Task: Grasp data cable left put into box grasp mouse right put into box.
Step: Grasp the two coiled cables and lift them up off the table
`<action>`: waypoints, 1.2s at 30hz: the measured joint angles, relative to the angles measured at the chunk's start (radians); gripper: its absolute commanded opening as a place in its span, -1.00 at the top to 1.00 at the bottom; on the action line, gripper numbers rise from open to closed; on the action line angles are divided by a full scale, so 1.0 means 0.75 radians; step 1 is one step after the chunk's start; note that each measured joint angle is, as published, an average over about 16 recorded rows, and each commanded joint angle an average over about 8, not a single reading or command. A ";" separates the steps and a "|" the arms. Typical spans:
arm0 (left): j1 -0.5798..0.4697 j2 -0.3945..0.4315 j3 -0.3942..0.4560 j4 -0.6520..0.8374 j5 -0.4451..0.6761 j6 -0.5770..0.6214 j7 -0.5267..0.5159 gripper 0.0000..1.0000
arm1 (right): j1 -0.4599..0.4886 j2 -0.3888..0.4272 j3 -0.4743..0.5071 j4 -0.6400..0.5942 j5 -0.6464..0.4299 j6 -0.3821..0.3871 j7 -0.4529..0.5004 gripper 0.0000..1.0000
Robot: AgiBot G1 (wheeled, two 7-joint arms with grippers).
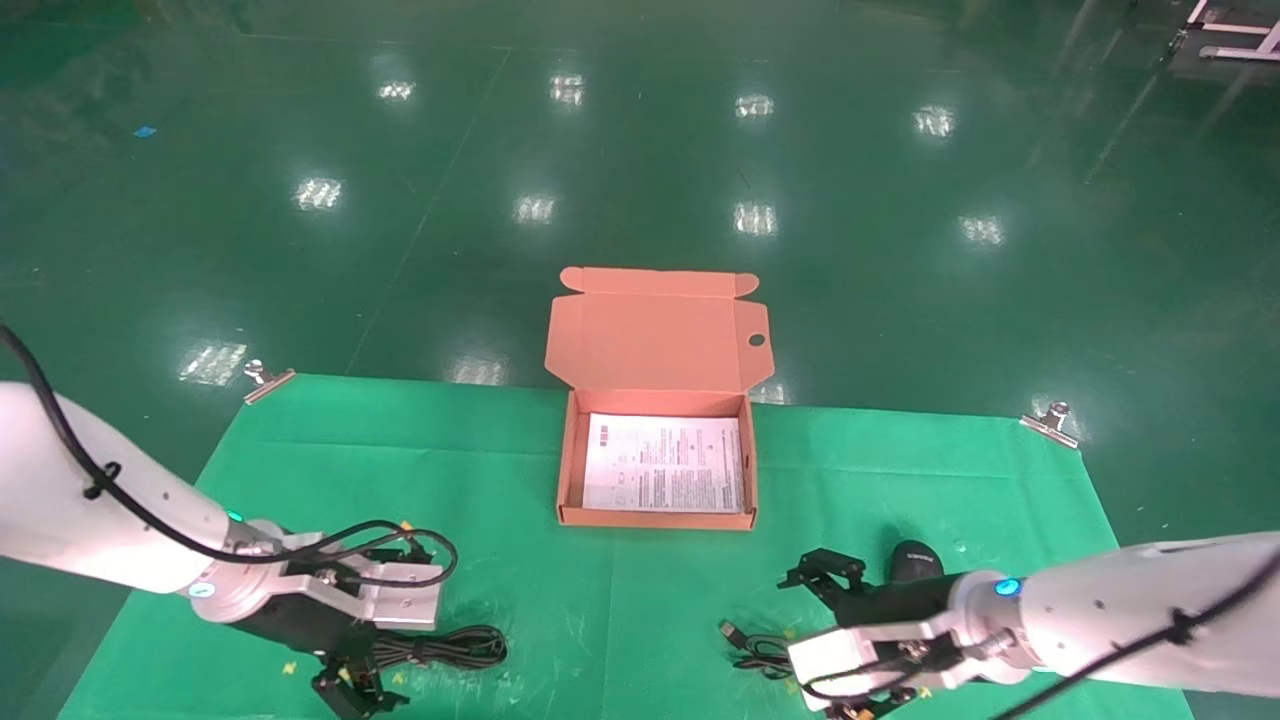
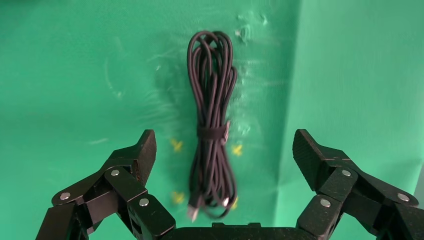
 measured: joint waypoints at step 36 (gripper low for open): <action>-0.011 0.222 -0.064 0.725 -0.104 -0.170 0.352 1.00 | 0.094 -0.202 -0.072 -0.512 -0.157 0.148 -0.053 1.00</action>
